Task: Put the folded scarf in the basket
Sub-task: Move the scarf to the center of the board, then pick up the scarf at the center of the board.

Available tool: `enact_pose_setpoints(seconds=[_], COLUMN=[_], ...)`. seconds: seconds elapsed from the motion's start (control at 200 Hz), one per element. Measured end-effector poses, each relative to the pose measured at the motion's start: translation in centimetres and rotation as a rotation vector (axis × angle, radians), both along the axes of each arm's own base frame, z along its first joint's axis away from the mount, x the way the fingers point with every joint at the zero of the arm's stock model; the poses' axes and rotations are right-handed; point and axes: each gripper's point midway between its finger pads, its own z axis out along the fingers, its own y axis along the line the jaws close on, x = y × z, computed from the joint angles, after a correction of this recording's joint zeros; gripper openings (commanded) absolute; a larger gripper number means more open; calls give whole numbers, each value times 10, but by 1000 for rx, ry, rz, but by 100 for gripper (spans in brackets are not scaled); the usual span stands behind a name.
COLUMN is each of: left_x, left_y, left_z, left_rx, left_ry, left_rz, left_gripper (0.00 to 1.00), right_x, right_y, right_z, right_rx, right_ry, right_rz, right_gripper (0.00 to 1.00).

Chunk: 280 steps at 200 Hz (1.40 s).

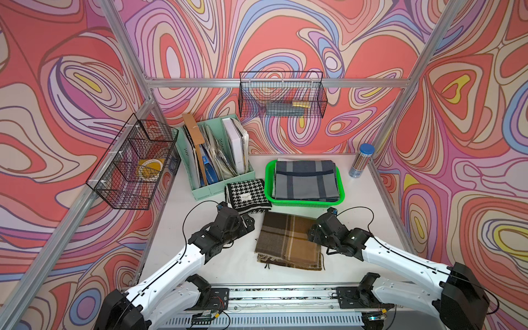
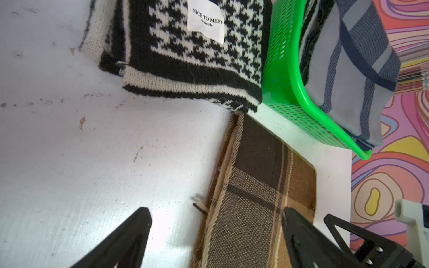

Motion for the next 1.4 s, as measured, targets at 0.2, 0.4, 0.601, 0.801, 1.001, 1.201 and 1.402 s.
enact_pose_setpoints(seconds=[0.2, 0.4, 0.601, 0.801, 1.001, 1.201, 1.402], left_x=[2, 1, 5, -2, -6, -7, -11], left_y=[-25, -59, -78, -82, -86, -85, -85], left_z=[-14, -28, -33, -55, -61, -71, -81], left_rx=[-5, 9, 28, 58, 82, 132, 177], left_ry=[51, 121, 138, 199, 204, 219, 232], left_rz=[-131, -295, -376, -402, -417, -412, -415], left_gripper=[94, 94, 94, 94, 93, 92, 85], right_x=[4, 11, 15, 13, 9, 5, 7], right_y=[-11, 4, 9, 4, 2, -3, -2], right_z=[-9, -17, -24, -31, -40, -48, -51], right_rx=[-5, 89, 124, 99, 82, 61, 56], right_ry=[56, 85, 103, 125, 151, 171, 168], right_rz=[-24, -2, -1, -12, -17, -23, -25], right_gripper=[84, 82, 79, 73, 66, 65, 61])
